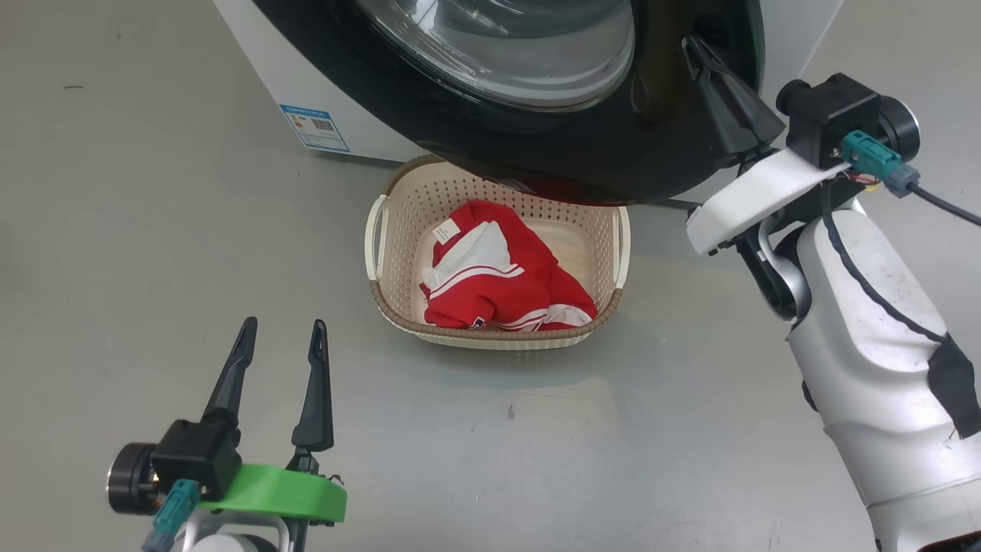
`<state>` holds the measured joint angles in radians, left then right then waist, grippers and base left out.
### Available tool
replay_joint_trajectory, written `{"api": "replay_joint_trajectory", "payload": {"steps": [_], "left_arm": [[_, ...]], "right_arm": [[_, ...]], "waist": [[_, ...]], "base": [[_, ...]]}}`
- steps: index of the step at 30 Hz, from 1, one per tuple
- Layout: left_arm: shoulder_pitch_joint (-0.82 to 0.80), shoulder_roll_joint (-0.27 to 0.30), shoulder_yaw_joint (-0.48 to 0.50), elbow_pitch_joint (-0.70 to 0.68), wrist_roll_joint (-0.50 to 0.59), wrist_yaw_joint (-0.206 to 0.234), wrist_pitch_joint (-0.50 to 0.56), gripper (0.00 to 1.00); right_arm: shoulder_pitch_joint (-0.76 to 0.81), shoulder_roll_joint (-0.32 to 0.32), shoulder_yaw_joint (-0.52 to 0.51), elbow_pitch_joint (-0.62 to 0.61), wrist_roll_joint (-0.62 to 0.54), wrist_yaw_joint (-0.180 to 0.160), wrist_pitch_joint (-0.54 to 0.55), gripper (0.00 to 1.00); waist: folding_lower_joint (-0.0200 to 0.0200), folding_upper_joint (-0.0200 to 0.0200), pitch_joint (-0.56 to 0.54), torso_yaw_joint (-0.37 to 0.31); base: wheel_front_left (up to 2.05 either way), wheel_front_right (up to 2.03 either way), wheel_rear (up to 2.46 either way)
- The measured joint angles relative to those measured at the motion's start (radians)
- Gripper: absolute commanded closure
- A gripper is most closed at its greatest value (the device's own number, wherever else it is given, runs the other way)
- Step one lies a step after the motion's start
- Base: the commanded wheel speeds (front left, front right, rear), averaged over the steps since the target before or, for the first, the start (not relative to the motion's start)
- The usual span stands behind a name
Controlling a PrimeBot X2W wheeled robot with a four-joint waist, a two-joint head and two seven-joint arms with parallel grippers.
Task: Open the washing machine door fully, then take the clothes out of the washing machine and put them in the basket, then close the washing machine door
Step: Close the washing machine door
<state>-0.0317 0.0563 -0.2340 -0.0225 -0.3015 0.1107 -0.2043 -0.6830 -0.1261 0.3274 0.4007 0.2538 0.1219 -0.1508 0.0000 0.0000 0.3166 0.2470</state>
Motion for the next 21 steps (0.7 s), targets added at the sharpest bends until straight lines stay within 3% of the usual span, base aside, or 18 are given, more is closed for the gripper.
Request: {"api": "replay_joint_trajectory", "payload": {"steps": [21], "left_arm": [[-0.043, -0.007, -0.029, 0.003, -0.017, 0.0, -0.018, 0.0]], "right_arm": [[-0.215, -0.059, -0.023, 0.099, 0.037, 0.009, 0.018, 1.0]], "waist": [[0.0, 0.0, 0.071, 0.037]], "base": [[0.0, 0.0, 0.0]]}}
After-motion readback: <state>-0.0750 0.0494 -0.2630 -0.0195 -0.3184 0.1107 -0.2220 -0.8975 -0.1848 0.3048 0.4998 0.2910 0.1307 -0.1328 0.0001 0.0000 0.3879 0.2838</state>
